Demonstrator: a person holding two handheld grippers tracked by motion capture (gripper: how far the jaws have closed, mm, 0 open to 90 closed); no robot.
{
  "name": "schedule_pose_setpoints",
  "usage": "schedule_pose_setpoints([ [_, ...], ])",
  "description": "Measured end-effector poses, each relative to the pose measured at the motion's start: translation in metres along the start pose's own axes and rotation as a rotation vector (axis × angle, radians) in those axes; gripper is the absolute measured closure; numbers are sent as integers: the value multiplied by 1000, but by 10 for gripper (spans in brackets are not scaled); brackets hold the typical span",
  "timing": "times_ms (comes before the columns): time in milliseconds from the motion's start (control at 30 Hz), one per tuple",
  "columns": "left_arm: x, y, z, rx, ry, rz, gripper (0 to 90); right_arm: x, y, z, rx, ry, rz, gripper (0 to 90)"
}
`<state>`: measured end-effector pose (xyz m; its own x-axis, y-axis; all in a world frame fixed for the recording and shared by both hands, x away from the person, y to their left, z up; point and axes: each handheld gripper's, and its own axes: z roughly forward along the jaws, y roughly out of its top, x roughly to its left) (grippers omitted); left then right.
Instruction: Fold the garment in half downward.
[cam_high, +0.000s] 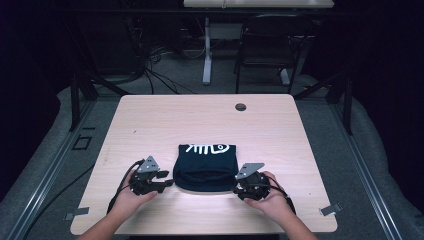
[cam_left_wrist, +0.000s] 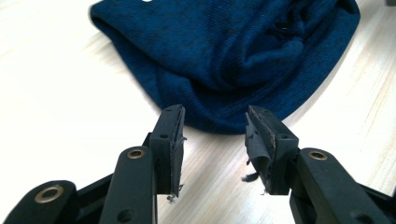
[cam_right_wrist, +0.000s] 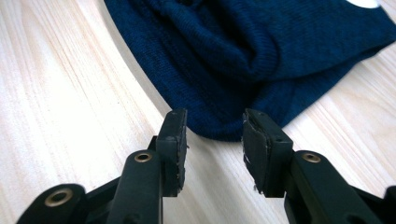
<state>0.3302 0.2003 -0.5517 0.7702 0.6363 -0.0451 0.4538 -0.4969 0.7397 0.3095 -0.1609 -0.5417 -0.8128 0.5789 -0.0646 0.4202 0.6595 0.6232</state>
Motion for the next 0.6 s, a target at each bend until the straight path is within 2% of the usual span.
schedule_pose_setpoints([
  [100, 2, -4, -5, -10, 18, -7, 563, -2, -3, -7, -31, -4, 34, 587],
  [267, 7, -16, -7, -31, 3, -80, 556, -5, -11, -18, -69, -80, 54, 561],
  [400, 12, -22, -11, -27, 14, -101, 556, -7, -19, -21, -88, -88, 95, 554],
  [500, 15, -26, -14, -21, 34, -98, 555, -8, -25, -21, -90, -92, 117, 545],
  [600, 18, -28, -18, -27, 34, -105, 552, -11, -31, -21, -99, -87, 145, 536],
])
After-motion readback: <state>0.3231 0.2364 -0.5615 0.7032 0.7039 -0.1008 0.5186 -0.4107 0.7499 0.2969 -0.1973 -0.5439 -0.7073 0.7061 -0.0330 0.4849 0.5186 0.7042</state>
